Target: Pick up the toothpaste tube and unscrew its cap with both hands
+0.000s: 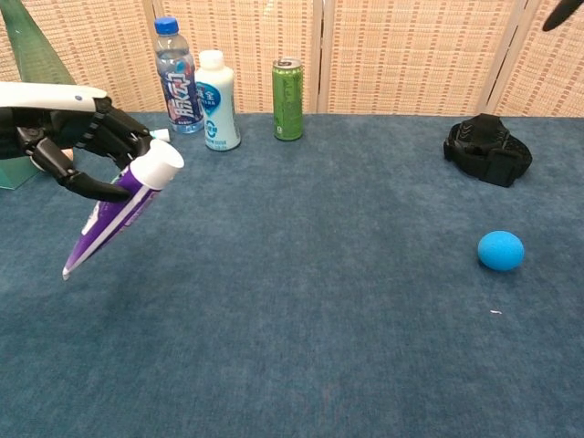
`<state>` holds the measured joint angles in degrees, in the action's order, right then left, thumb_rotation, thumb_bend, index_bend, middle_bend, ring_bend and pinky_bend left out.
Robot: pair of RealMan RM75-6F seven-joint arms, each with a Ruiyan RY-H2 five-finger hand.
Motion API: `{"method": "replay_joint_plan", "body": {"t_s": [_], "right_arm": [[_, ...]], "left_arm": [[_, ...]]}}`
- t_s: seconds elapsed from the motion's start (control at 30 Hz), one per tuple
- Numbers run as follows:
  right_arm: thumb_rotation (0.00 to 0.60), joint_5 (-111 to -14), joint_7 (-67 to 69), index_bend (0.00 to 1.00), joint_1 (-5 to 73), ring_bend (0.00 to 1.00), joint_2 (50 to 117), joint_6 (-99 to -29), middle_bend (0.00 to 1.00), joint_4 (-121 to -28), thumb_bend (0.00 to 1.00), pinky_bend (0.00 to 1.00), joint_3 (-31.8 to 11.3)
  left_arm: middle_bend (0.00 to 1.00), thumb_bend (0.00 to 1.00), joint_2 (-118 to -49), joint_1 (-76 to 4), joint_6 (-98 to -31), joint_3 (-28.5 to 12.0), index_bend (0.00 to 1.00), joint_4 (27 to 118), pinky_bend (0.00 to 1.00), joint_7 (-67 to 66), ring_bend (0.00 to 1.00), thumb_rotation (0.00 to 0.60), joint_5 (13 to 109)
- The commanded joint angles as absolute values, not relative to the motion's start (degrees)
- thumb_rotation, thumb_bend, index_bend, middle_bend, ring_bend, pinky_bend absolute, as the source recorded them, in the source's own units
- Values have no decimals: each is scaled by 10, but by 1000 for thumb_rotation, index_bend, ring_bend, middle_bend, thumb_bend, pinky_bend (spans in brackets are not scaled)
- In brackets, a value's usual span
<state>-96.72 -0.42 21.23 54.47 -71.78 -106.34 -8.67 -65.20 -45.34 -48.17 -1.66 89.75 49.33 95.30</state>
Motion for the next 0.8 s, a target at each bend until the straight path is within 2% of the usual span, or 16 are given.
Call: {"method": "replay_joint_plan", "body": {"t_s": [0.03, 0.4, 0.8], "right_arm": [[600, -988, 8, 124, 243, 143, 549, -693, 307, -1077, 196, 216, -93], [600, -1024, 15, 203, 350, 143, 593, -607, 327, -1085, 197, 216, -109], [600, -1043, -27, 219, 426, 143, 628, -561, 327, -1083, 197, 216, -116]], "left_arm": [[634, 299, -651, -468, -475, -14, 560, 899, 333, 466, 395, 600, 965], [634, 306, -657, -529, -434, -23, 561, 918, 334, 449, 395, 600, 966], [635, 310, -658, -590, -397, -23, 563, 894, 334, 552, 395, 600, 958]]}}
